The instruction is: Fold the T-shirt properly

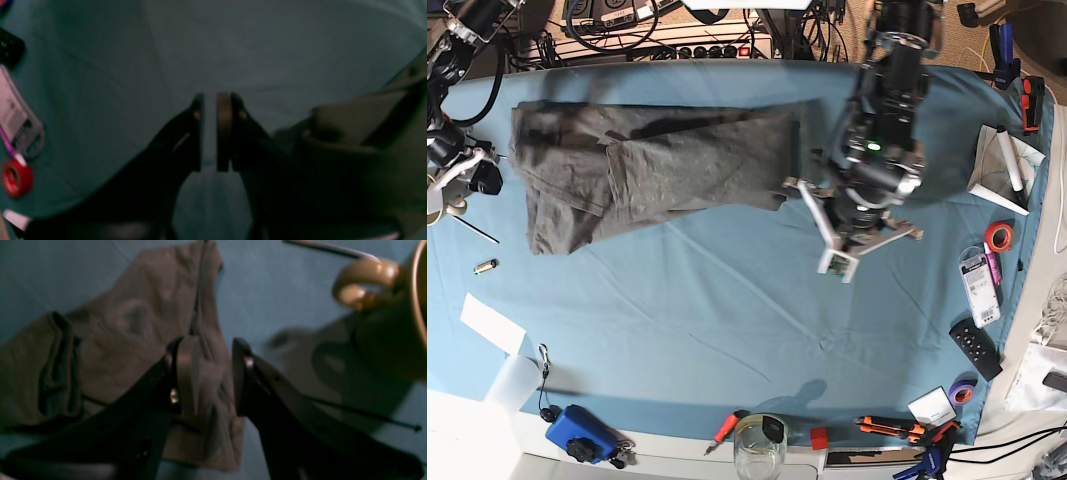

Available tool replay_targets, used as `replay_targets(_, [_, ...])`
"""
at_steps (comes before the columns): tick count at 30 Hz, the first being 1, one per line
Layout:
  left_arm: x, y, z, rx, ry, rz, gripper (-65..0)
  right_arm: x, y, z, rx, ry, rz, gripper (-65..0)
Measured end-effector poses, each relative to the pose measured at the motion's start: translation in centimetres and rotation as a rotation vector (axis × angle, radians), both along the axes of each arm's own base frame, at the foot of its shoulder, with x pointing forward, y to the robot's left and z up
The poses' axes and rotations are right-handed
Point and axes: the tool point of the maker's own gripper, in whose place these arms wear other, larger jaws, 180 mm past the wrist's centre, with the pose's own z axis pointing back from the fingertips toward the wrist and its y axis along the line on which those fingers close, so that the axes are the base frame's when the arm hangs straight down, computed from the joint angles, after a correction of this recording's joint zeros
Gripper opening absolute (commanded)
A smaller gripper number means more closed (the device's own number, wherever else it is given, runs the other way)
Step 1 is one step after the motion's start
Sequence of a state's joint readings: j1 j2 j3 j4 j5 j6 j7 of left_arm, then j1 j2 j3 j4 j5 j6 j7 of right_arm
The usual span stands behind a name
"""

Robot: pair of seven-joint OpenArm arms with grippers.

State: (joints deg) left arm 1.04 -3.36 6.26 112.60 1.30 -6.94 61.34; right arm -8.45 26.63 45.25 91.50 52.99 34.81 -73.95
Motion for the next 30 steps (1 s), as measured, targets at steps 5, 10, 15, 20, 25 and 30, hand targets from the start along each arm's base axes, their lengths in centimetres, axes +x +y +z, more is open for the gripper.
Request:
replay_targets(5, [-0.1, 1.7, -0.3, -0.008, 0.017, 0.018, -59.3, 1.5, 0.0, 1.3, -0.001, -0.042, 0.003, -47.5])
replay_targets(10, [-1.4, 2.2, -1.5, 0.008, 0.057, 0.015, -59.3, 1.5, -0.9, 1.0, -0.073, -0.008, -0.003, -44.4])
replay_targets(15, [-2.3, 2.2, -2.3, 0.008, 0.085, 0.015, -59.3, 1.0, -1.4, 0.5, -0.099, 0.019, -0.012, -32.6])
replay_targets(20, [-2.7, 2.2, -2.6, 0.008, 0.096, 0.015, -59.3, 1.1, -1.7, 0.5, -0.109, 0.018, -0.021, -32.6])
replay_targets(25, [-3.2, 2.3, -3.1, 0.016, 0.124, 0.017, -59.3, 1.5, -0.4, -0.6, -0.107, 0.059, 0.010, -32.6])
replay_targets(30, [-3.2, 2.7, -2.7, 0.042, 0.116, 0.025, -59.3, 2.7, 1.4, -2.4, -0.151, 0.107, 0.056, -32.6])
